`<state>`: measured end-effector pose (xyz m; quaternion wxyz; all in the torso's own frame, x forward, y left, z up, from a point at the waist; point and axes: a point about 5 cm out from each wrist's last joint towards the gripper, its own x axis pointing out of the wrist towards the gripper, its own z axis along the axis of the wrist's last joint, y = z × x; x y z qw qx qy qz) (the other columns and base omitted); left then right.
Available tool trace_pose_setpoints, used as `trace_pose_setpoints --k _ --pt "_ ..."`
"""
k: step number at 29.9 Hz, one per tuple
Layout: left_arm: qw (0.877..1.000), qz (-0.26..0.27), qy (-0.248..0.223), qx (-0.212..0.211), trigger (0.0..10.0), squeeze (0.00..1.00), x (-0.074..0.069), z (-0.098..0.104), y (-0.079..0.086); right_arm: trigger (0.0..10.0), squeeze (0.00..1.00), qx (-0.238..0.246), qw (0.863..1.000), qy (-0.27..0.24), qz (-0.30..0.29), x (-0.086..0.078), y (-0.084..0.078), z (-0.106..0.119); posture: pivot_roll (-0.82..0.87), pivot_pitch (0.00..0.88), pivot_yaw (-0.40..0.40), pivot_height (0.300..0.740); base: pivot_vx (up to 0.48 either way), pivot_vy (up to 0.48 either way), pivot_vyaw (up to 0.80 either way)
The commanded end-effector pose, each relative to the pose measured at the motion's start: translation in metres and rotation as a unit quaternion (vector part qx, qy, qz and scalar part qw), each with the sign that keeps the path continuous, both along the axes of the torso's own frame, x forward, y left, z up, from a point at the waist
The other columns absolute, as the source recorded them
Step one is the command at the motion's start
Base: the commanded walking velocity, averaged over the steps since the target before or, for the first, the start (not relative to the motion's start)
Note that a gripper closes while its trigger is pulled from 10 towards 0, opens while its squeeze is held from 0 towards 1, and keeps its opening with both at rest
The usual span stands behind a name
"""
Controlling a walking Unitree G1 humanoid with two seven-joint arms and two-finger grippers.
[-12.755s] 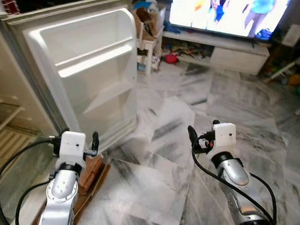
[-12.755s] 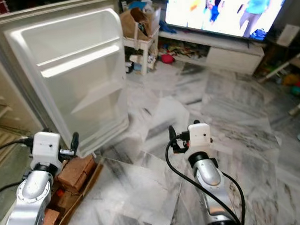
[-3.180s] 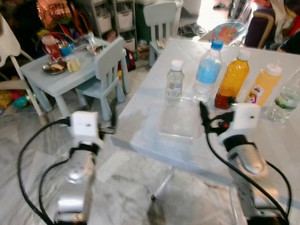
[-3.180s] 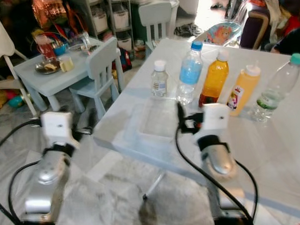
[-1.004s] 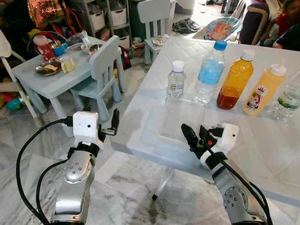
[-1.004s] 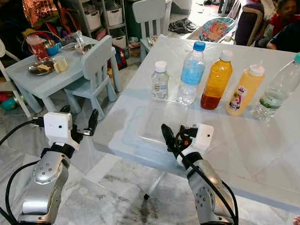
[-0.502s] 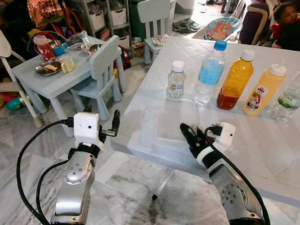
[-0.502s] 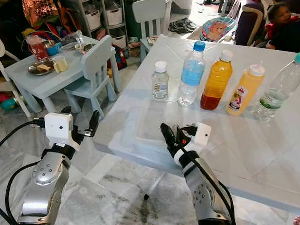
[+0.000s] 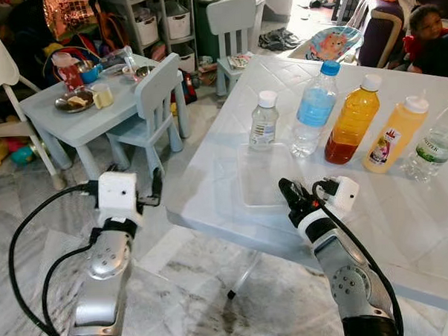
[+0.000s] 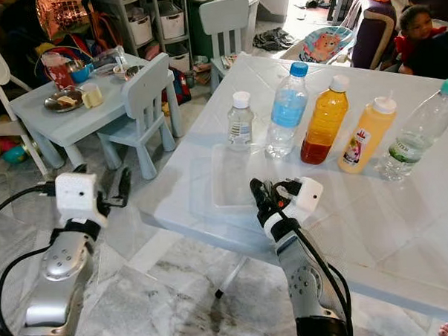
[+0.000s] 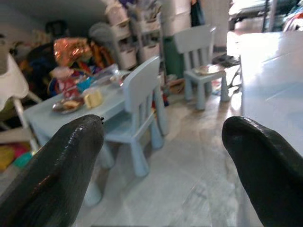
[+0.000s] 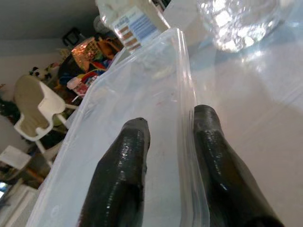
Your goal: Restocking fridge
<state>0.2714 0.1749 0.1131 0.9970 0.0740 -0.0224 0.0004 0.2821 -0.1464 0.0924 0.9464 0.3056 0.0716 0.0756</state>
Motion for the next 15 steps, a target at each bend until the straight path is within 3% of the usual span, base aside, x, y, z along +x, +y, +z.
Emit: trace_pose_setpoints --k 1,6,7,8,15 --pt "1.000 0.008 0.011 0.005 10.0 0.00 -0.001 -0.005 0.001 0.0 0.00 -0.020 1.000 -0.001 -0.007 0.000 -0.002 0.002 0.03 0.021 0.021 0.740 0.000 0.000 0.00" --pt "1.000 0.015 0.011 0.003 10.0 0.00 -0.001 -0.006 -0.003 0.0 0.00 -0.021 1.000 -0.009 -0.011 0.002 -0.002 0.009 0.03 0.014 0.015 0.740 0.000 0.000 0.00" --pt "1.000 0.018 0.010 -0.001 10.0 0.00 0.000 -0.005 -0.004 9.1 0.00 -0.038 0.999 -0.008 -0.011 0.004 -0.003 0.010 0.03 0.013 0.013 0.740 0.000 0.000 0.00" --pt "1.000 0.019 0.009 -0.002 10.0 0.00 0.001 -0.005 -0.004 10.0 0.00 -0.054 0.998 -0.010 -0.009 0.005 -0.003 0.011 0.03 0.012 0.012 0.740 0.000 0.000 0.00" --pt "1.000 0.025 0.014 -0.002 10.0 0.00 0.003 -0.007 -0.002 10.0 0.00 -0.070 0.997 -0.012 -0.008 0.005 -0.001 0.015 0.02 0.010 0.015 0.740 0.000 0.000 0.00"
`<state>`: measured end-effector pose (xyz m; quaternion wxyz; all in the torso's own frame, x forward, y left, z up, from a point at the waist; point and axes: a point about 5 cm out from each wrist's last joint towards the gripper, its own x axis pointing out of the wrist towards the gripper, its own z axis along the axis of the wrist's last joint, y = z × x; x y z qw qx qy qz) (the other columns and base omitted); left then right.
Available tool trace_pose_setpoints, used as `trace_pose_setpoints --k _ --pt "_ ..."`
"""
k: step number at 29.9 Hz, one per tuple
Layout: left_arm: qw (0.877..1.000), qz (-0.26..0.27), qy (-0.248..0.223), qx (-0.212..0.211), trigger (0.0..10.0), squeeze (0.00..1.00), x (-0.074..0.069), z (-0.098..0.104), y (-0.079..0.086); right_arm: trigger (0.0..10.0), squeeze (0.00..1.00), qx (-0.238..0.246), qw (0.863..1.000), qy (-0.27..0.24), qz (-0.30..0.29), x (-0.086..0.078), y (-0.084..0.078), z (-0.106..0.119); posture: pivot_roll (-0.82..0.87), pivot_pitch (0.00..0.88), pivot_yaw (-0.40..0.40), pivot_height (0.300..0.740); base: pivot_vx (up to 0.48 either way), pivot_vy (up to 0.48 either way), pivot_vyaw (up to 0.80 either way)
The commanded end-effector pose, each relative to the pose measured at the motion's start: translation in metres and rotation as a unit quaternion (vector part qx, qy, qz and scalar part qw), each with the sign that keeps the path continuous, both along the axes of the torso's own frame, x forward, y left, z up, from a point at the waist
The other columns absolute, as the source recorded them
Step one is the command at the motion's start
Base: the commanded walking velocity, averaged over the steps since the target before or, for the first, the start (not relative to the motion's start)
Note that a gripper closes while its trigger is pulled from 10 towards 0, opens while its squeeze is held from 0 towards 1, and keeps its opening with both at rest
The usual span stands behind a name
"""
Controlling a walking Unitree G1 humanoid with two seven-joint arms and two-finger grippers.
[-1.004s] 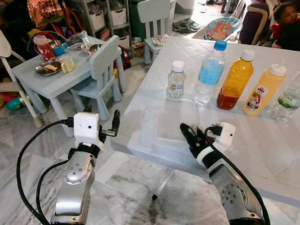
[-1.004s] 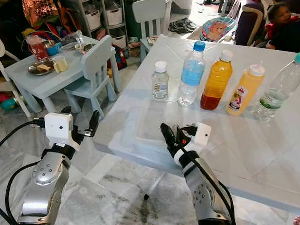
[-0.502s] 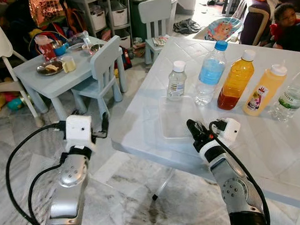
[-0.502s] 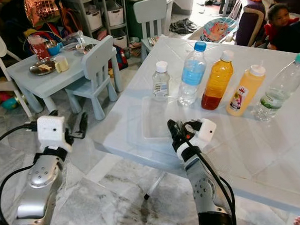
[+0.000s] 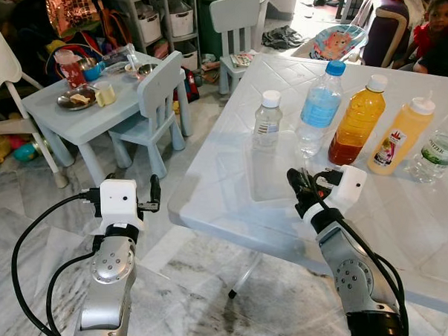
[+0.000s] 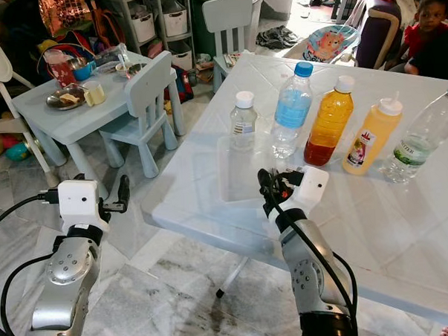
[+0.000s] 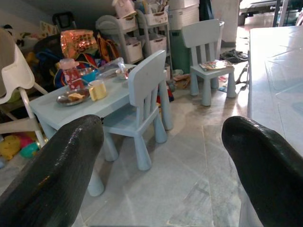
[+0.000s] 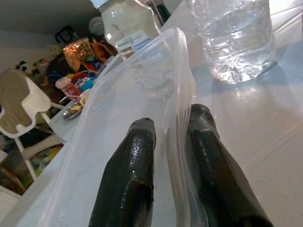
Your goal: Restocking fridge
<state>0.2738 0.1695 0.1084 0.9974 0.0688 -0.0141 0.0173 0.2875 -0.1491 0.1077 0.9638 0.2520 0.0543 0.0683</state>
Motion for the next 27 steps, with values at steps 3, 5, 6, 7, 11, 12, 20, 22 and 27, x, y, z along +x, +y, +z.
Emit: trace_pose_setpoints --k 3,5,6,7,11,12,20,22,27 --pt "1.000 0.008 0.010 0.005 10.0 0.00 0.000 -0.004 0.004 10.0 0.00 -0.034 0.999 0.007 0.001 -0.001 0.003 -0.002 0.01 0.005 0.018 0.740 0.000 0.000 0.00" --pt "1.000 0.006 0.012 0.005 10.0 0.00 0.000 -0.005 0.003 10.0 0.00 -0.052 0.999 0.005 0.007 -0.003 0.006 -0.003 0.01 0.005 0.017 0.740 0.000 0.000 0.00" --pt "1.000 0.006 0.012 0.005 10.0 0.00 0.000 -0.005 0.003 10.0 0.00 -0.057 0.998 0.006 0.005 -0.003 0.006 -0.004 0.01 0.005 0.017 0.740 0.000 0.000 0.00" --pt "1.000 0.001 0.013 0.003 10.0 0.00 0.001 -0.005 0.001 10.0 0.00 -0.074 0.997 0.010 -0.004 -0.002 0.005 -0.004 0.02 0.006 0.015 0.740 0.000 0.000 0.00" --pt "1.000 -0.001 0.010 -0.001 10.0 0.00 0.003 -0.003 0.000 10.0 0.00 -0.054 0.998 -0.011 0.001 -0.001 0.003 0.003 0.02 0.010 0.014 0.740 0.000 0.000 0.00" --pt "1.000 -0.001 0.011 -0.002 10.0 0.00 0.003 -0.003 -0.001 10.0 0.00 -0.053 0.998 -0.018 0.004 0.000 0.003 0.005 0.02 0.009 0.015 0.740 0.000 0.000 0.00" --pt "1.000 -0.008 0.014 -0.005 10.0 0.00 0.001 -0.004 -0.005 10.0 0.00 -0.038 0.998 -0.037 0.030 -0.003 0.009 0.008 0.03 0.006 0.009 0.740 0.000 0.000 0.51" --pt "1.000 -0.007 0.014 -0.006 10.0 0.00 0.001 -0.004 -0.005 10.0 0.00 -0.037 0.998 -0.035 0.034 -0.004 0.011 0.007 0.03 0.005 0.008 0.740 0.000 0.000 0.71" --pt "1.000 -0.008 0.012 -0.005 10.0 0.00 0.001 -0.003 -0.005 10.0 0.00 -0.038 0.998 -0.041 0.042 -0.004 0.013 0.008 0.03 0.005 0.005 0.740 0.000 0.000 0.71"
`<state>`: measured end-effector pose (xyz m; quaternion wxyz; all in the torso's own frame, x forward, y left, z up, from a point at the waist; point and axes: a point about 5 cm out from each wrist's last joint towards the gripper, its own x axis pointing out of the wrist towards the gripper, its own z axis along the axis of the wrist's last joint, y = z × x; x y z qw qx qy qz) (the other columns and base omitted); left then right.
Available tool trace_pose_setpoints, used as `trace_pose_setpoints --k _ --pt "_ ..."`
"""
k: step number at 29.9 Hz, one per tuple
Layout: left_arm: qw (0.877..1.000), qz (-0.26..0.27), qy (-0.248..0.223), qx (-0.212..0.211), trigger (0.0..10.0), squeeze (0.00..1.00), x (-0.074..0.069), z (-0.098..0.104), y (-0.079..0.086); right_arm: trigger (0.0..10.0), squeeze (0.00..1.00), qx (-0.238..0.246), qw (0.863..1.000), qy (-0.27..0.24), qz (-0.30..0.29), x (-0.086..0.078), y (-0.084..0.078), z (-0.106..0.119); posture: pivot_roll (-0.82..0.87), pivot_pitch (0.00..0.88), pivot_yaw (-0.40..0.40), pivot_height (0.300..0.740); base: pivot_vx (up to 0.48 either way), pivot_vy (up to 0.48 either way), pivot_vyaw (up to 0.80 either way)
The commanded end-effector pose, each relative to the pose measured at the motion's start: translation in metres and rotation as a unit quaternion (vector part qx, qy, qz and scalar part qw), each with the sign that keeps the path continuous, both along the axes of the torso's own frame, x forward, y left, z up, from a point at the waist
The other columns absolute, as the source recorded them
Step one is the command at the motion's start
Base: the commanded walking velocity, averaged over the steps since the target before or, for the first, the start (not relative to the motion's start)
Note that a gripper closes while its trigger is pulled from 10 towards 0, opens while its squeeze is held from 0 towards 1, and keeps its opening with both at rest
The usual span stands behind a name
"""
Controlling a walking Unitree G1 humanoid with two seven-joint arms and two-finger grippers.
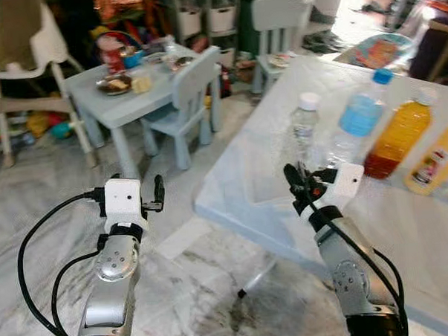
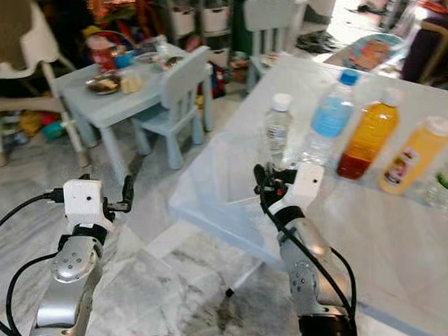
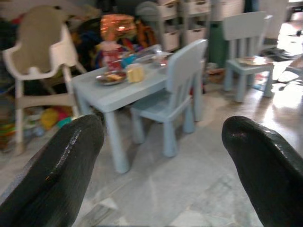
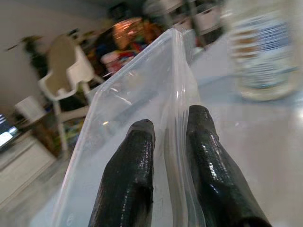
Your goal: Restocking fridge
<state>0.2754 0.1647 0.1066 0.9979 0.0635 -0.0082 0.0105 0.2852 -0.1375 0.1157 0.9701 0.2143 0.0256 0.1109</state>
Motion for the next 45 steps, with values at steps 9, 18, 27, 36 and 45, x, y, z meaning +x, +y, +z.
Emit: trace_pose_setpoints --k 9,18,27,36,45 --pt "1.000 0.017 0.019 -0.011 10.0 0.00 -0.004 -0.008 0.004 10.0 0.00 -0.020 1.000 -0.004 0.020 -0.004 0.001 -0.004 0.03 0.000 -0.002 0.740 0.000 0.030 0.71" --pt "1.000 0.015 0.015 -0.001 10.0 0.00 -0.001 -0.008 0.003 10.0 0.00 -0.033 0.999 -0.015 0.038 -0.004 0.011 -0.004 0.04 0.000 -0.003 0.740 0.000 0.199 0.71" --pt "1.000 0.016 -0.011 0.018 10.0 0.00 0.013 0.006 0.011 10.0 0.00 -0.051 0.997 -0.050 0.041 0.005 0.011 0.010 0.04 0.000 0.010 0.740 0.000 0.000 0.70" --pt "0.999 0.026 0.016 0.025 10.0 0.00 0.001 -0.008 0.021 10.0 0.00 -0.064 0.996 -0.040 0.048 -0.004 0.009 0.002 0.03 0.000 0.017 0.740 0.000 0.000 0.70" --pt "0.996 0.040 0.062 0.045 10.0 0.00 -0.043 -0.037 0.039 10.0 0.00 -0.089 0.996 -0.016 -0.013 -0.024 -0.025 -0.010 0.03 0.000 0.015 0.740 0.000 0.000 0.70"
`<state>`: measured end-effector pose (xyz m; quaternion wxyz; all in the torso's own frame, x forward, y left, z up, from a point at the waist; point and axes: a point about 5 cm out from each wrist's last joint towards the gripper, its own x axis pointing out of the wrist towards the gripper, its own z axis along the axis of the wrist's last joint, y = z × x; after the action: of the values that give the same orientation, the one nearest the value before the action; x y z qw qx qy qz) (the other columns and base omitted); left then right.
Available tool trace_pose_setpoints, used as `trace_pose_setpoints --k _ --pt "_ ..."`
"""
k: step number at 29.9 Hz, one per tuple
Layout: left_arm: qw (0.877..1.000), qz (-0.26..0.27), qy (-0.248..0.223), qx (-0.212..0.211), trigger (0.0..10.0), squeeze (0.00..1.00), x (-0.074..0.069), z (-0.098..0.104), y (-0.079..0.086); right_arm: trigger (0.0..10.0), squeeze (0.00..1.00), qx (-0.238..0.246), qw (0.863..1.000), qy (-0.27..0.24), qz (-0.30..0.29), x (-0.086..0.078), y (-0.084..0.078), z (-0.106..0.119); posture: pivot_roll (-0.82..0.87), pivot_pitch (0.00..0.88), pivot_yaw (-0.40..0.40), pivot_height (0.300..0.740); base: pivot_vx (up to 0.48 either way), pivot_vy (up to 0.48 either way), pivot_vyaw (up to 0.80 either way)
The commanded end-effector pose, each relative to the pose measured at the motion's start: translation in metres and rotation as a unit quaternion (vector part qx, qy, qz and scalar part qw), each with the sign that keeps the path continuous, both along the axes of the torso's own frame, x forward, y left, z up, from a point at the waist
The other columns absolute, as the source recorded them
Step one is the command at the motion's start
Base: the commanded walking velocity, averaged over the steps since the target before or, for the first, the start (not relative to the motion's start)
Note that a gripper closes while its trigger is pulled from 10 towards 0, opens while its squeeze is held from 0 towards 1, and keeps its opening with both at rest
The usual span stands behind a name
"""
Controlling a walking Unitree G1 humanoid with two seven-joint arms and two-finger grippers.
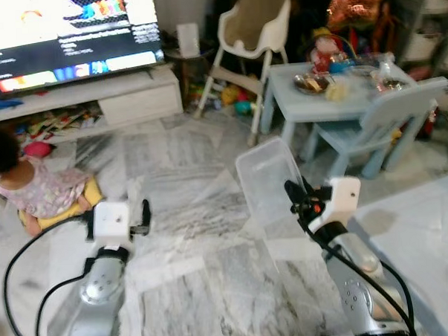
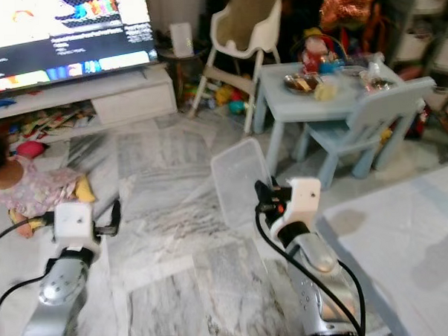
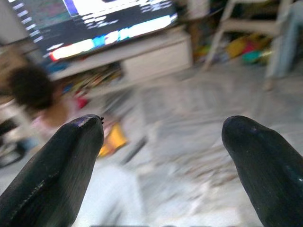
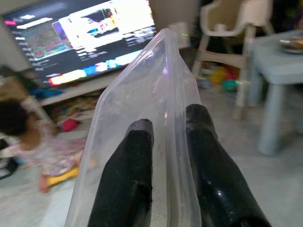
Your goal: Restocking fridge
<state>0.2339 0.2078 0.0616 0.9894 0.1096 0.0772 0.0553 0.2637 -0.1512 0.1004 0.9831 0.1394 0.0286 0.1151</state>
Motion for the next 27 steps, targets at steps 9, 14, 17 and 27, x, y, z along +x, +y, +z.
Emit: trace_pose_setpoints --k 9,14,17,27 --pt "1.000 -0.014 -0.004 -0.002 10.0 0.00 -0.017 0.000 -0.005 10.0 0.00 -0.026 0.999 -0.003 -0.023 -0.004 -0.016 0.000 0.04 0.000 0.001 0.740 0.000 0.000 0.69" --pt "1.000 -0.023 -0.012 -0.009 10.0 0.00 -0.009 0.003 -0.013 10.0 0.00 -0.039 0.999 -0.009 0.002 -0.004 -0.007 0.000 0.03 0.000 -0.007 0.740 0.000 0.000 0.70" --pt "0.999 -0.024 -0.018 -0.015 10.0 0.00 -0.003 0.005 -0.017 10.0 0.00 -0.044 0.999 -0.013 0.010 -0.004 -0.005 0.001 0.03 0.000 -0.008 0.740 0.000 0.000 0.70" --pt "0.999 -0.026 -0.013 -0.031 10.0 0.00 -0.001 0.004 -0.018 10.0 0.00 -0.049 0.999 -0.013 0.017 -0.002 -0.004 0.000 0.04 0.000 -0.014 0.740 0.000 0.000 0.70"
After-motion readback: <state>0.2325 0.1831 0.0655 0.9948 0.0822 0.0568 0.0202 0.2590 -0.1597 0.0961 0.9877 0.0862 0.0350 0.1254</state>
